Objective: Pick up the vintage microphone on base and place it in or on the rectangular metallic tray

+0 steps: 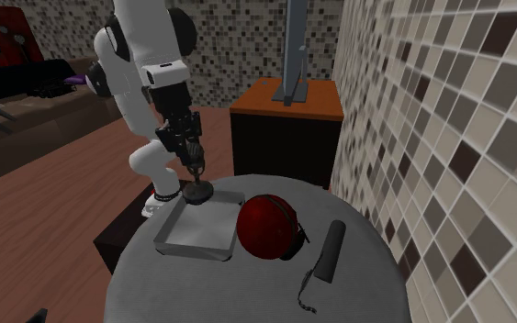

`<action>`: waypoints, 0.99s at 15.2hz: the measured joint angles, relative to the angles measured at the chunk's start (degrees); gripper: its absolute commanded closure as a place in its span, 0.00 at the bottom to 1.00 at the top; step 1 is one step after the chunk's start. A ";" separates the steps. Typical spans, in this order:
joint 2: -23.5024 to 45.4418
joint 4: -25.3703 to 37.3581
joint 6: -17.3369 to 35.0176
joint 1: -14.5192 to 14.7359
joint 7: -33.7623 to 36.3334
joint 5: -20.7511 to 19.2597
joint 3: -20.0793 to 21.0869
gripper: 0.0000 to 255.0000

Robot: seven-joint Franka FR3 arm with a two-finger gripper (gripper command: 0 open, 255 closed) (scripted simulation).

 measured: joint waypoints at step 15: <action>-3.42 -12.92 9.67 -0.79 0.55 -1.33 0.02 1.00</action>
